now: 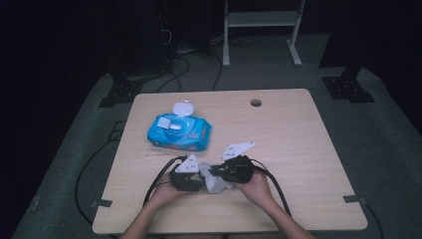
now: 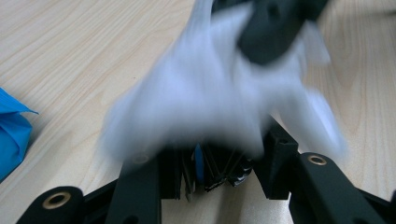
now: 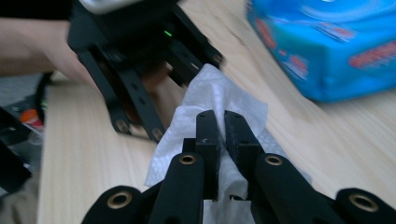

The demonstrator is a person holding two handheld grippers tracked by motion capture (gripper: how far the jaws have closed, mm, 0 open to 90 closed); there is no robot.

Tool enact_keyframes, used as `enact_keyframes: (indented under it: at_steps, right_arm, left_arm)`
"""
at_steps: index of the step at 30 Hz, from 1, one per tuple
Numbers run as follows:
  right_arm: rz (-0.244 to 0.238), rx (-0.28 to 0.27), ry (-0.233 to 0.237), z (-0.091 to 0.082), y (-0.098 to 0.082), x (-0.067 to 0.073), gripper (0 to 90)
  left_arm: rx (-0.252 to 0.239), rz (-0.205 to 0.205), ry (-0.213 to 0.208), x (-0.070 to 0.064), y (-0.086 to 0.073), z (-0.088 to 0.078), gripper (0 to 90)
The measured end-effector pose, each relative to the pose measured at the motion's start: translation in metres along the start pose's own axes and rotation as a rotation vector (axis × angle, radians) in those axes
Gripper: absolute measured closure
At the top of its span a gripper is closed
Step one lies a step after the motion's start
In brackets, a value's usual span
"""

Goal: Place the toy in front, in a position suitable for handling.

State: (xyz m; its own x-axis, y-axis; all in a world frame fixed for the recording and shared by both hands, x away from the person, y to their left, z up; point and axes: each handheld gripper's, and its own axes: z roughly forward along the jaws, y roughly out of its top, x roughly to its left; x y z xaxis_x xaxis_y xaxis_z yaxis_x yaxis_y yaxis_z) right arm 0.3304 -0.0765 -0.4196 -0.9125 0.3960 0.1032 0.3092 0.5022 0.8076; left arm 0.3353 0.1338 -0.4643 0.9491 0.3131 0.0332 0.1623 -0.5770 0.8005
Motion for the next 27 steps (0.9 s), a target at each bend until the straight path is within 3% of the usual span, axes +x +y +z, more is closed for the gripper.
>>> enact_keyframes:
  at_steps: [1,3,8,16,20,21,22,23,25,27]
  right_arm:
    - [-0.017,0.015,0.006,0.009,0.002,0.003,84.2]
    - [-0.024,0.011,-0.005,0.011,0.002,0.004,84.3]
    - [0.028,0.007,-0.035,0.001,-0.003,-0.008,84.5]
    - [0.001,0.008,-0.003,0.013,0.004,-0.001,84.4]
    - [0.010,0.013,-0.043,-0.002,-0.004,-0.009,84.4]
    - [0.017,0.015,-0.082,-0.015,-0.012,-0.017,84.4]
    - [0.017,0.015,-0.082,-0.015,-0.012,-0.017,84.4]
    - [0.045,0.015,-0.117,-0.027,-0.020,-0.025,84.5]
    - [0.085,-0.003,-0.120,-0.035,-0.026,-0.031,84.5]
    - [0.089,-0.011,-0.121,-0.036,-0.027,-0.031,84.5]
  left_arm:
    - [0.002,-0.001,-0.001,0.000,0.000,-0.001,58.0]
    - [0.000,-0.008,-0.003,0.001,-0.001,-0.001,58.0]
    - [-0.015,-0.013,-0.003,0.001,-0.001,0.001,58.0]
    - [-0.004,-0.009,0.001,0.001,-0.001,-0.001,58.0]
    - [-0.009,-0.007,-0.003,0.002,-0.001,-0.001,58.0]
    - [-0.008,-0.006,-0.003,0.003,-0.001,-0.001,58.0]
    - [-0.006,-0.003,-0.003,0.003,-0.001,-0.001,58.0]
    - [-0.007,-0.003,-0.003,0.002,-0.001,-0.001,58.0]
    - [-0.008,-0.004,-0.003,0.002,-0.001,-0.001,57.9]
    - [-0.007,-0.004,-0.003,0.002,-0.001,-0.001,57.9]
